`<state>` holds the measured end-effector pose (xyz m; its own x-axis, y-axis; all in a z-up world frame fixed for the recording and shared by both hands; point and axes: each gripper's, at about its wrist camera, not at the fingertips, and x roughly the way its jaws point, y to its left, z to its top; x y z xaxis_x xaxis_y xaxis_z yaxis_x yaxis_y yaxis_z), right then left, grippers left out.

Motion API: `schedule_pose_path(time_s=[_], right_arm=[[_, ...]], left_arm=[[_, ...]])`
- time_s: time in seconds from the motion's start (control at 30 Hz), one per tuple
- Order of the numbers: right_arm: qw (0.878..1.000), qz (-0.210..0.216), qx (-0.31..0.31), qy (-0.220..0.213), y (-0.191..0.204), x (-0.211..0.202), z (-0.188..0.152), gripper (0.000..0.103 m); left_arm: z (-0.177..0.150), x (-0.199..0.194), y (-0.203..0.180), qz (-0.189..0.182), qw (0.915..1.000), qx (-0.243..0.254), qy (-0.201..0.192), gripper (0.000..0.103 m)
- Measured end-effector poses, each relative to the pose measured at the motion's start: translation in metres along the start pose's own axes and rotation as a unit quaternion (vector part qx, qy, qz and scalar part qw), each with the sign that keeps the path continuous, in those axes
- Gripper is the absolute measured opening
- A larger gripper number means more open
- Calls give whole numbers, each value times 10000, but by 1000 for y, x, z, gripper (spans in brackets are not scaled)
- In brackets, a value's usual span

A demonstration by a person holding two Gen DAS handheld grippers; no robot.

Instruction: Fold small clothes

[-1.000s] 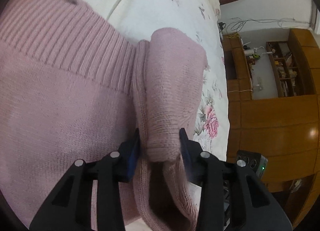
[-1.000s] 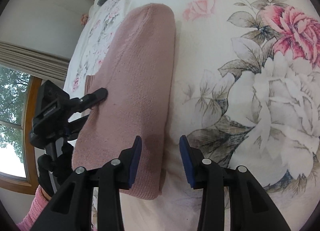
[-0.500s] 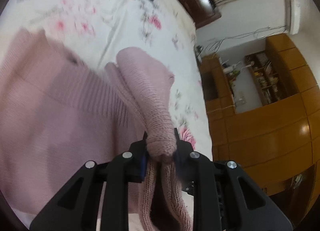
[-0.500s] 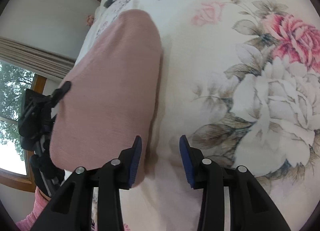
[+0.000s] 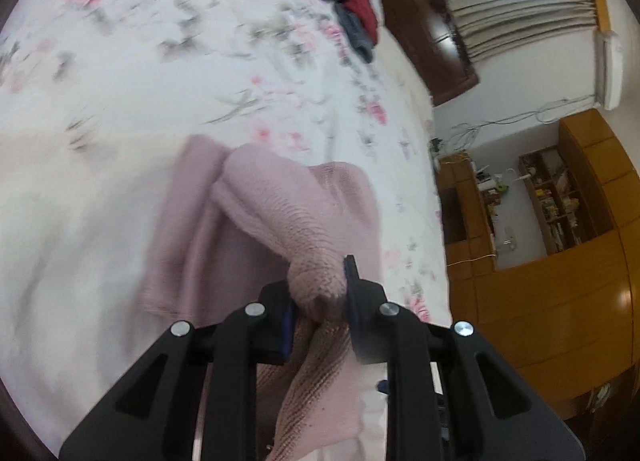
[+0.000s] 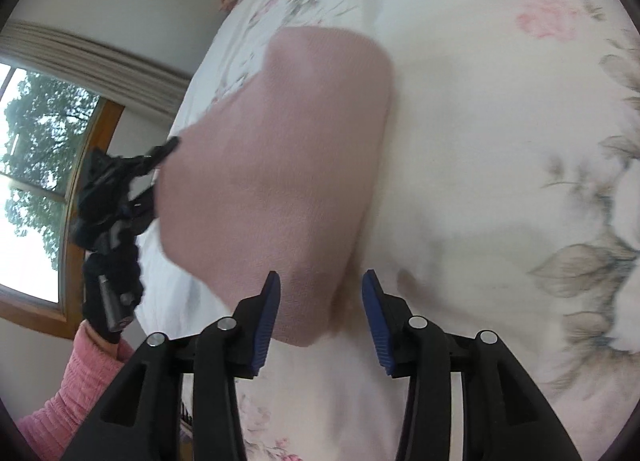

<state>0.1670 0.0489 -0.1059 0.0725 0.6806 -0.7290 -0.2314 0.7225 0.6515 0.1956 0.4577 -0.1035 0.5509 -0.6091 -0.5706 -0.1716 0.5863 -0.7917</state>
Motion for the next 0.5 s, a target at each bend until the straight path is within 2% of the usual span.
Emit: schedule_pose_path(time_s=[0.27, 0.4, 0.5], right_arm=[[9995, -75, 21, 297, 12, 31, 4, 46], [9983, -425, -57, 389, 16, 46, 5, 46], [9982, -413, 9, 432, 12, 50, 2, 46]], left_arm=[[-8, 28, 43, 483, 9986, -91, 219, 21], [-9, 28, 46, 439, 9985, -184, 259, 24], [-11, 15, 40, 495, 9982, -193, 280, 26]])
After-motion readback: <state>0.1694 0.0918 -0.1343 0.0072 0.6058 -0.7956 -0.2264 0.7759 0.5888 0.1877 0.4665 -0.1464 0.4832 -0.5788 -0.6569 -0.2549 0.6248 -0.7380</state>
